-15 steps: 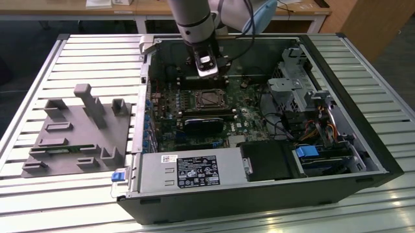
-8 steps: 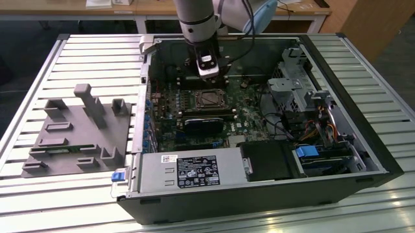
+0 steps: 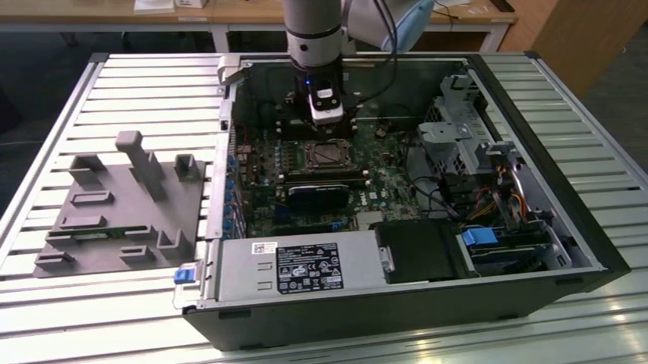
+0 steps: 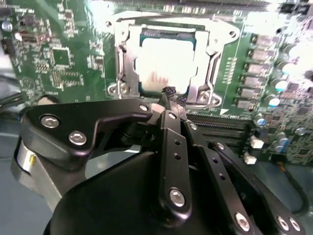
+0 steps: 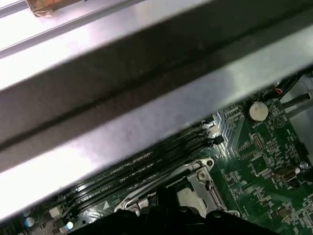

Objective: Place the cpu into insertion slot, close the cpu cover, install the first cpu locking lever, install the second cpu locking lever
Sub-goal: 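Install the first cpu locking lever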

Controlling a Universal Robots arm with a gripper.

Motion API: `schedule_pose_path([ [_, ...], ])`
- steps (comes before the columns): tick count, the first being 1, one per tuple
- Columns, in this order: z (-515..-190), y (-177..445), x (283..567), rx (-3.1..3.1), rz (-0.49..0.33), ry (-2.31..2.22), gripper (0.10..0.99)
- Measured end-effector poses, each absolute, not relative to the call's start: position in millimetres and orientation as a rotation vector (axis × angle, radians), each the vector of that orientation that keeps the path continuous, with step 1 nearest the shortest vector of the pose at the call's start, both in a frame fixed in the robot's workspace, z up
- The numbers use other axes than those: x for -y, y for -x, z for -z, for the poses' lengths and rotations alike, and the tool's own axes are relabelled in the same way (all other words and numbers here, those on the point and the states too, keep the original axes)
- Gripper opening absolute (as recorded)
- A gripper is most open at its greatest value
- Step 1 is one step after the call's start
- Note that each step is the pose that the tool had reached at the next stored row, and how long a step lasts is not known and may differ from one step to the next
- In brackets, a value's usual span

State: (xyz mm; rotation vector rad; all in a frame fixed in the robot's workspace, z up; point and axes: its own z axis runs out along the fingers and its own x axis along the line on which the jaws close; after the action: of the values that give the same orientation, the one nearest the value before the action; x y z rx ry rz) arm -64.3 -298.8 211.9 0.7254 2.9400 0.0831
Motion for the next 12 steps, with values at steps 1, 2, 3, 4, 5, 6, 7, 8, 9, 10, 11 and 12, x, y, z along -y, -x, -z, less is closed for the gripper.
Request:
schedule_pose_path([
  [1, -211.8, 64.0, 300.7, -2.944, -0.081, -0.726, 0.106],
  [2, -211.7, 63.7, 302.8, -2.948, -0.08, -0.727, 0.106],
  [3, -211.7, 63.4, 305.4, -2.951, -0.079, -0.728, 0.106],
  [4, -211.6, 63.3, 307.7, -2.953, -0.078, -0.729, 0.106],
  [5, -211.5, 63.2, 309.9, -2.955, -0.078, -0.729, 0.106],
  [6, -211.4, 63.1, 311.7, -2.956, -0.078, -0.73, 0.106],
  [7, -211.4, 63.0, 313.5, -2.957, -0.077, -0.73, 0.106],
  [8, -211.4, 63.0, 315.2, -2.958, -0.077, -0.73, 0.106],
  [9, -211.3, 63.0, 317.0, -2.958, -0.077, -0.73, 0.106],
  [10, -211.2, 63.0, 318.7, -2.959, -0.076, -0.73, 0.106],
  [11, -211.2, 63.0, 320.0, -2.959, -0.076, -0.731, 0.106],
  [12, -211.2, 63.0, 320.8, -2.96, -0.076, -0.731, 0.106],
])
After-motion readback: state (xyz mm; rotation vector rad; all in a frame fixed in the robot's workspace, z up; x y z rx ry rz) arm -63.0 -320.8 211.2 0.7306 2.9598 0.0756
